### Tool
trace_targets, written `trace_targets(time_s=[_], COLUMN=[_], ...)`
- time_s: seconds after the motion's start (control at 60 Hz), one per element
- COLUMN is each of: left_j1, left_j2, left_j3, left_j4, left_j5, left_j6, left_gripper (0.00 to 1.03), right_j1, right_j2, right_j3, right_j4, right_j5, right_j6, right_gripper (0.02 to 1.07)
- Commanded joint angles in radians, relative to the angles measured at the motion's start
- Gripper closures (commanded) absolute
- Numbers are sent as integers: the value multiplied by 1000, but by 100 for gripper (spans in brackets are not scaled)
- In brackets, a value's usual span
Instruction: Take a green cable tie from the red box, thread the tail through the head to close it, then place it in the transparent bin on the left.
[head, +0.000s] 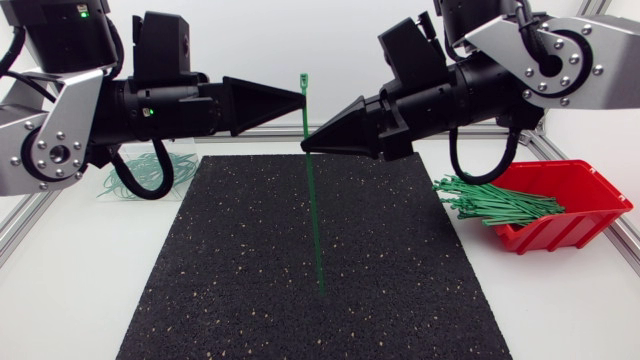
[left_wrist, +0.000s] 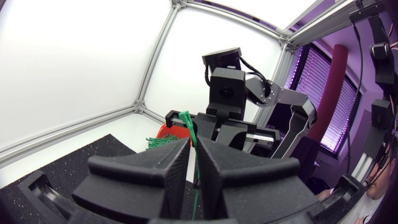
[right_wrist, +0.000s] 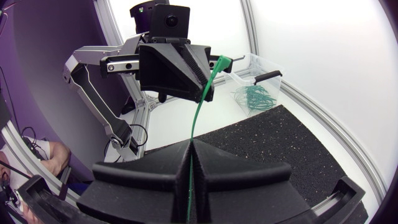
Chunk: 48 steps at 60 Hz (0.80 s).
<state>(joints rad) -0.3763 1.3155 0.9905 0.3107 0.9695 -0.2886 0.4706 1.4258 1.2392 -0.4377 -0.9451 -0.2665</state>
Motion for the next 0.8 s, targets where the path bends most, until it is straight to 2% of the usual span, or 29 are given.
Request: trace_targets(time_s=[0.0, 0.167, 0.683, 0.783], left_j1=[-9, -9, -6, -4], left_j2=[-12, -7, -1, -1], left_j3=[14, 20, 17, 17], left_j4=[-1, -1, -4, -4], left_j5=[17, 17, 23, 24], left_j6=[-15, -15, -15, -15], left_gripper=[89, 87, 88, 94], right_j1=[11, 16, 5, 3], right_j2=[-8, -7, -4, -2], right_j3=[-29, -30, -27, -27], right_j4=[-7, -7, -6, -4], right_j5=[-3, -3, -1, -1], right_j6=[-16, -16, -16, -16], right_gripper=[102, 102, 102, 102])
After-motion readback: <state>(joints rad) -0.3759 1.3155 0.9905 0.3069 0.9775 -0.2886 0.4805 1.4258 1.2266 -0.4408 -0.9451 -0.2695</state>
